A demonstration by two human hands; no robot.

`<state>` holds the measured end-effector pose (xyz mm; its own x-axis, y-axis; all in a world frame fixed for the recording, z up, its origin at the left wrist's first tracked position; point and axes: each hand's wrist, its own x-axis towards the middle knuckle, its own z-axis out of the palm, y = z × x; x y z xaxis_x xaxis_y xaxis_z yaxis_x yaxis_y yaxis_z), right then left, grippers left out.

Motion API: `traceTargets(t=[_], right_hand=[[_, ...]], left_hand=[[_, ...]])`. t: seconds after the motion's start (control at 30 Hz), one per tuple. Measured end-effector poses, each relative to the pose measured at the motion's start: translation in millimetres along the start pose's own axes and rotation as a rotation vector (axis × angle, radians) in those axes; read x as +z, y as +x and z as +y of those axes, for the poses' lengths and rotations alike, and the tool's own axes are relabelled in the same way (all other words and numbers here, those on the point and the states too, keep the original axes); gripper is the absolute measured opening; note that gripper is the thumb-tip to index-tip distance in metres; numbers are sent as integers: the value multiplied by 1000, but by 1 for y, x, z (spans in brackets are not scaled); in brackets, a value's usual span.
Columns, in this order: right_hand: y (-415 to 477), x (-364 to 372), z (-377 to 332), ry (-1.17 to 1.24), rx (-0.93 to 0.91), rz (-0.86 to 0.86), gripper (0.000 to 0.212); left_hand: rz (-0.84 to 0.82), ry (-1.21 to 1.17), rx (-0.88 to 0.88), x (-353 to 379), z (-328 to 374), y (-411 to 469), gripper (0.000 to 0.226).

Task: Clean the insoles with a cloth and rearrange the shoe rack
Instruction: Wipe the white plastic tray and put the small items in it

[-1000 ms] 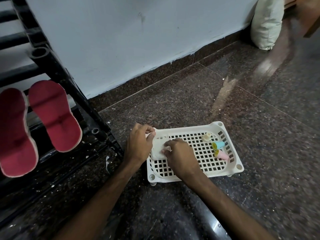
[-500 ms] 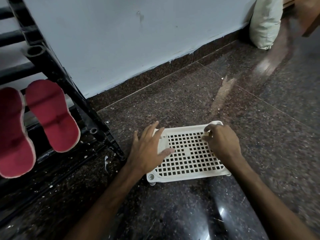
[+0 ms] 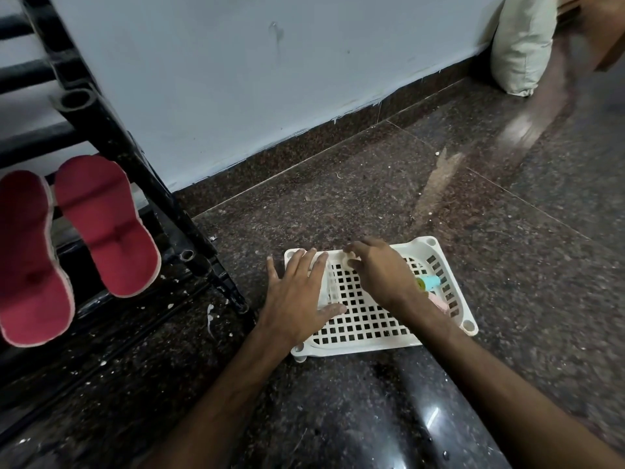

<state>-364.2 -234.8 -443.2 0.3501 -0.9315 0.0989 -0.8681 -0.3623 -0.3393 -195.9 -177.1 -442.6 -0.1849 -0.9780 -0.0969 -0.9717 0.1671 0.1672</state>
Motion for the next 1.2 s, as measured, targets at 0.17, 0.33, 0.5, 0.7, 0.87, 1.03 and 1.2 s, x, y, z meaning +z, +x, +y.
traceTargets(t=[0.17, 0.33, 0.5, 0.7, 0.87, 1.03, 1.2], right_hand=[[-1, 1, -4, 31, -3, 16, 29], [-11, -6, -3, 120, 61, 70, 41], [-33, -31, 39, -21, 303, 117, 23], [-48, -44, 52, -291, 408, -132, 24], [-39, -38, 46, -350, 350, -107, 22], [-31, -38, 39, 50, 273, 80, 36], [-12, -39, 24, 90, 164, -23, 31]], left_hand=[[7, 0, 7, 1, -1, 0, 95], [13, -14, 9, 2, -2, -1, 94], [24, -34, 19, 6, -4, -4, 91], [62, -69, 17, 12, -3, -7, 87], [68, -88, 16, 15, -4, -9, 86], [77, -92, 11, 20, -4, -8, 85], [78, -93, 8, 21, -3, -8, 84]])
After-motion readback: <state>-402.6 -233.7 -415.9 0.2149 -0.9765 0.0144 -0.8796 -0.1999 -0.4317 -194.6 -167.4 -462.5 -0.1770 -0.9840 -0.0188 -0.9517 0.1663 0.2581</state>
